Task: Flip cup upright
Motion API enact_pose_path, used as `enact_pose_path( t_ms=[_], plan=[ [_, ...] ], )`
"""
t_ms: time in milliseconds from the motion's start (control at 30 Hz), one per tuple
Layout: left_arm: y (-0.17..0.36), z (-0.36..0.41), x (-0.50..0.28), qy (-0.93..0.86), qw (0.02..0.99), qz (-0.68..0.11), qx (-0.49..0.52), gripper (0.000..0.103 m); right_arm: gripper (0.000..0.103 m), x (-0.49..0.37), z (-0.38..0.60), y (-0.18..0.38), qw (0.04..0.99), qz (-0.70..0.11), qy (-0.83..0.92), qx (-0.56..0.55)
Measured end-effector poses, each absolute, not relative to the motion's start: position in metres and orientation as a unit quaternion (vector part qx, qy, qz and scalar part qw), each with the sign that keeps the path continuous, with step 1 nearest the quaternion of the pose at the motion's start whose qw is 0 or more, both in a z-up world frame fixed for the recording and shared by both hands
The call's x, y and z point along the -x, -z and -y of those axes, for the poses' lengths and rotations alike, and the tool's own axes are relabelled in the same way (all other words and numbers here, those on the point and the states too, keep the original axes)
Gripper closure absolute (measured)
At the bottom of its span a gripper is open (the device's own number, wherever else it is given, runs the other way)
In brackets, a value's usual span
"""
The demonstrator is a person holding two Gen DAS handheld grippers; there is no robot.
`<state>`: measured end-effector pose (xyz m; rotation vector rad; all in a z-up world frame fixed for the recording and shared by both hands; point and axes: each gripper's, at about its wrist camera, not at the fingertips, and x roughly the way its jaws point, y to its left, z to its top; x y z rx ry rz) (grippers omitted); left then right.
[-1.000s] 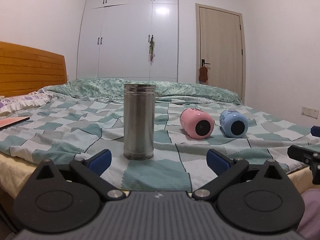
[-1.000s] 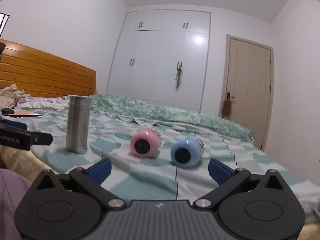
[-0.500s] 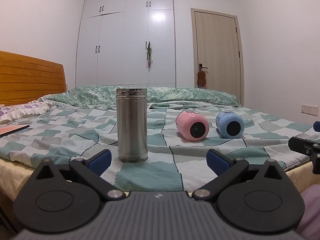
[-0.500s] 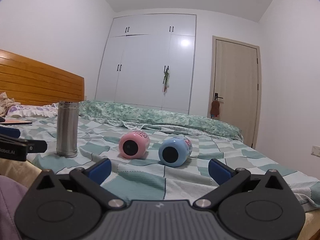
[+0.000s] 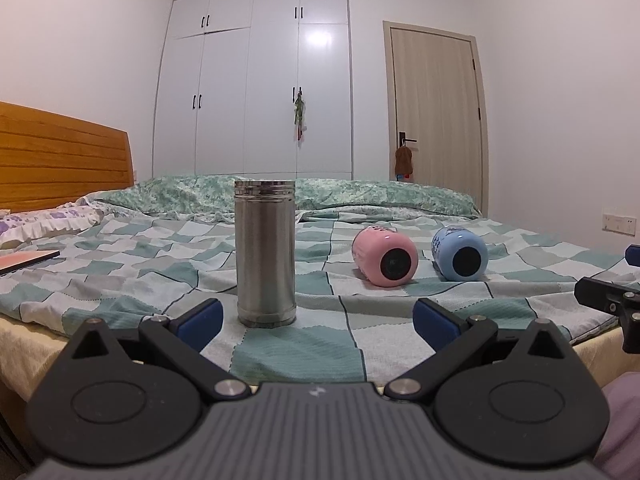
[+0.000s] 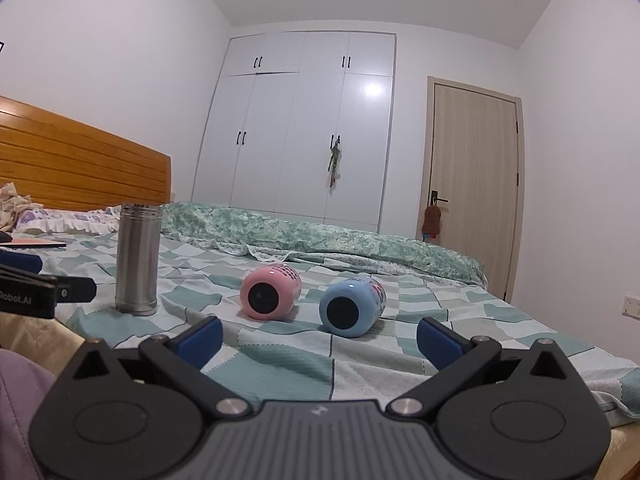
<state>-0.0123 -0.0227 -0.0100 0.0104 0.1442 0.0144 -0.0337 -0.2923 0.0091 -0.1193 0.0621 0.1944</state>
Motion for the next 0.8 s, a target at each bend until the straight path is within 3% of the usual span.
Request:
enact_pose_path(
  t_ms=[800],
  plan=[
    [0.0101,0.0233,0.0154,-0.002,0.998,-0.067,-0.003,0.000,0.000,0.0356,0.2940,-0.0065,0.992,-0.027,-0.102,0.063]
  ],
)
